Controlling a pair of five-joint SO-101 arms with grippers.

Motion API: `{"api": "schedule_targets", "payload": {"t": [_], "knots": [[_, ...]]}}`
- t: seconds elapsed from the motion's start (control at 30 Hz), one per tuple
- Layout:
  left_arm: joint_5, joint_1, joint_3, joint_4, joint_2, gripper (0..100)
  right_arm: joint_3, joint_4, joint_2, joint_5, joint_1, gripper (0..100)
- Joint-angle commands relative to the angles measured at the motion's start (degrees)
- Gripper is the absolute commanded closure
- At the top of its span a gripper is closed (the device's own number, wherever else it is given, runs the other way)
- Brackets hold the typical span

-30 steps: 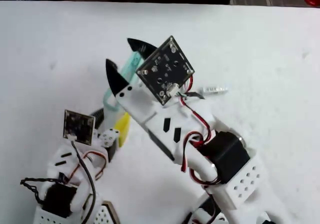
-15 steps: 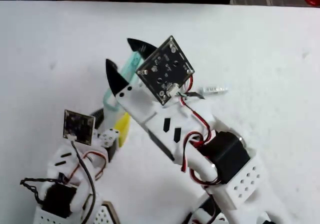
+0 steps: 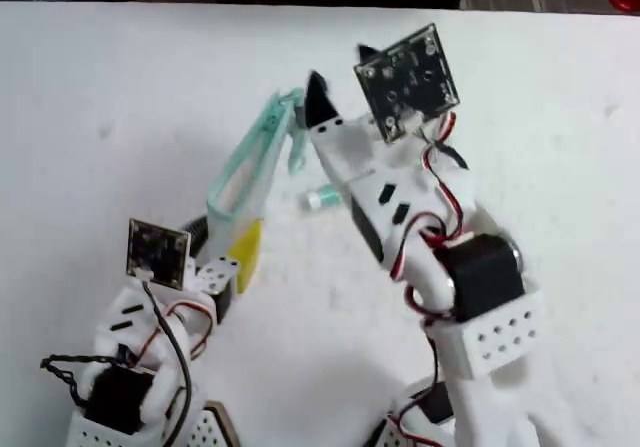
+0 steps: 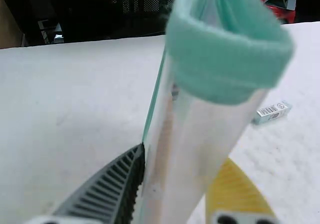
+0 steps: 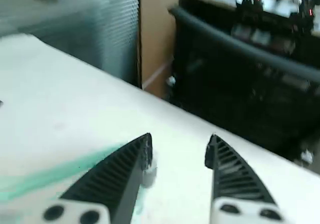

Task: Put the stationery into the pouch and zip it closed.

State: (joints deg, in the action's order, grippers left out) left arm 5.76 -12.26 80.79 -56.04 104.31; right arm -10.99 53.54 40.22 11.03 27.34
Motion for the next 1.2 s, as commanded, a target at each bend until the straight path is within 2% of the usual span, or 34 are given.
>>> {"api": "schedule_targets", "payload": {"t": [0.0,0.37,0.6,0.9,1.17], "knots": [[0.26,-0.75,0.26,-0.09,-0.4,80,-5.27,0.4,0.57,0.7,-3.91,83.6],[0.26,-0.75,0.26,0.0,-0.4,80,-26.11,-12.53,-0.04,-0.26,-5.32,83.4],[0.26,-0.75,0.26,0.0,-0.4,80,-27.16,-12.79,-2.51,-13.19,-5.85,83.3],[0.26,-0.75,0.35,-0.09,-0.4,80,-24.26,-15.25,-21.58,-15.21,-5.85,83.3],[0.26,-0.75,1.23,0.97,-0.4,80,-14.07,-10.15,-34.24,-34.2,-9.27,83.2]]}}
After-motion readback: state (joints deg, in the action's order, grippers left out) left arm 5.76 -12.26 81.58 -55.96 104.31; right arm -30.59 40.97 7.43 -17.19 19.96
